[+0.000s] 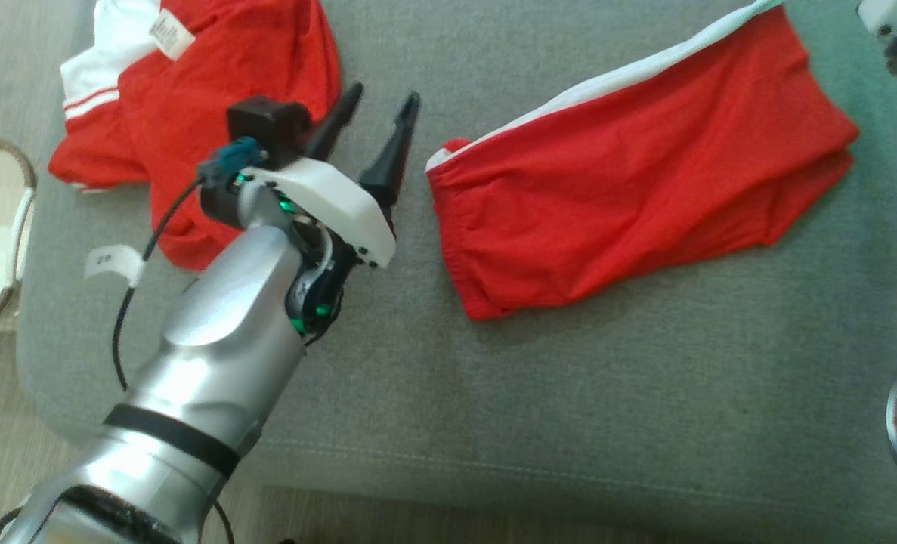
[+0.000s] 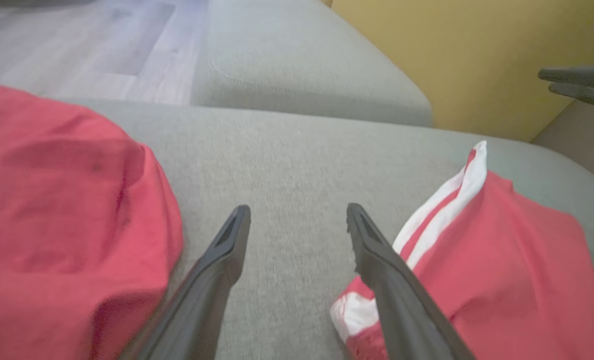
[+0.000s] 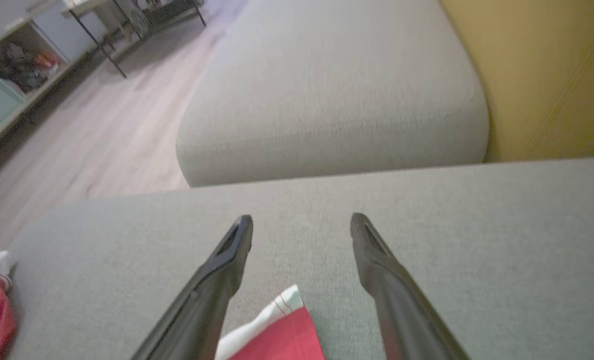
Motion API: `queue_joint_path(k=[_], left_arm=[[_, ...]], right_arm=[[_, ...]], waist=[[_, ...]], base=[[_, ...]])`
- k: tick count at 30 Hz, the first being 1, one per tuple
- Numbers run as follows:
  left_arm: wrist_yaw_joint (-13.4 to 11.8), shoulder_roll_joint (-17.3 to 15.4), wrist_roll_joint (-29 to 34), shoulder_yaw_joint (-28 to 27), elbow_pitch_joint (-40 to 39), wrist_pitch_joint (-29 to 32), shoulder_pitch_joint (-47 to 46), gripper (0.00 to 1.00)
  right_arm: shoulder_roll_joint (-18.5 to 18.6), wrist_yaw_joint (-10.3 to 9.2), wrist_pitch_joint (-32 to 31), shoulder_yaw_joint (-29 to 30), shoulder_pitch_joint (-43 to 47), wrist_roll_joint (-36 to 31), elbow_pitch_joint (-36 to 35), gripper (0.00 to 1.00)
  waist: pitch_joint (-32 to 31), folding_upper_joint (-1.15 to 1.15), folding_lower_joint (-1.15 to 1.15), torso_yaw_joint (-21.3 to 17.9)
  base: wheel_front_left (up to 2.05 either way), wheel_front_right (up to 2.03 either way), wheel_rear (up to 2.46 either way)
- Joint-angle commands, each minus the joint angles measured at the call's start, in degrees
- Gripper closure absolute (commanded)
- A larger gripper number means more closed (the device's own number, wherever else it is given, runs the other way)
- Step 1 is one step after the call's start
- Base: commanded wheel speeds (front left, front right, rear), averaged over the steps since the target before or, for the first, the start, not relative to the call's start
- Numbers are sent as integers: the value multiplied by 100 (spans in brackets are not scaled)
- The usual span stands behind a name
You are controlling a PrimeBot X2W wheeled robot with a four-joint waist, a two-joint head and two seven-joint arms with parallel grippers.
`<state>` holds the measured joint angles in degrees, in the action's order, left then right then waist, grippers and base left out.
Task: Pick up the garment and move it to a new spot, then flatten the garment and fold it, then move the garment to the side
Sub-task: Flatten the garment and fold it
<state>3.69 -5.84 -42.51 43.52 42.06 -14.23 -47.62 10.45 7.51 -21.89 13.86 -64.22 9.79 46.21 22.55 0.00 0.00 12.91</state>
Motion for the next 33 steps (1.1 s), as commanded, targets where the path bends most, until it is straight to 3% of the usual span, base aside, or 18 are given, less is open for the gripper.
queue_joint_path(k=[1,8,14,20,33], left_arm=[[-110,-206,145,-346,-300,-73,-39,0],[-665,-366,1114,-1547,-1630,-75,680,0],[-918,-349,1908,-2483,-2767,-76,1639,0],[-855,-263,2494,-2986,-3573,-76,2683,0],[-608,133,3224,-3406,-4318,-76,4289,0]], right_arm=[[-169,-2,212,-162,-286,105,-263,0],[-58,-2,1294,-1056,322,527,-850,0],[49,-2,2082,-1516,1419,704,-1650,0],[-215,-2,2551,-1638,2649,306,-2684,0],[-727,-2,3252,-1373,5109,-737,-3910,0]], waist=[[-183,0,0,-120],[-735,0,0,-369],[-1206,0,0,-589],[-1512,0,0,-803],[-1832,0,0,-931]], base=[[0,0,0],[0,0,0],[0,0,0],[0,0,0],[0,0,0]])
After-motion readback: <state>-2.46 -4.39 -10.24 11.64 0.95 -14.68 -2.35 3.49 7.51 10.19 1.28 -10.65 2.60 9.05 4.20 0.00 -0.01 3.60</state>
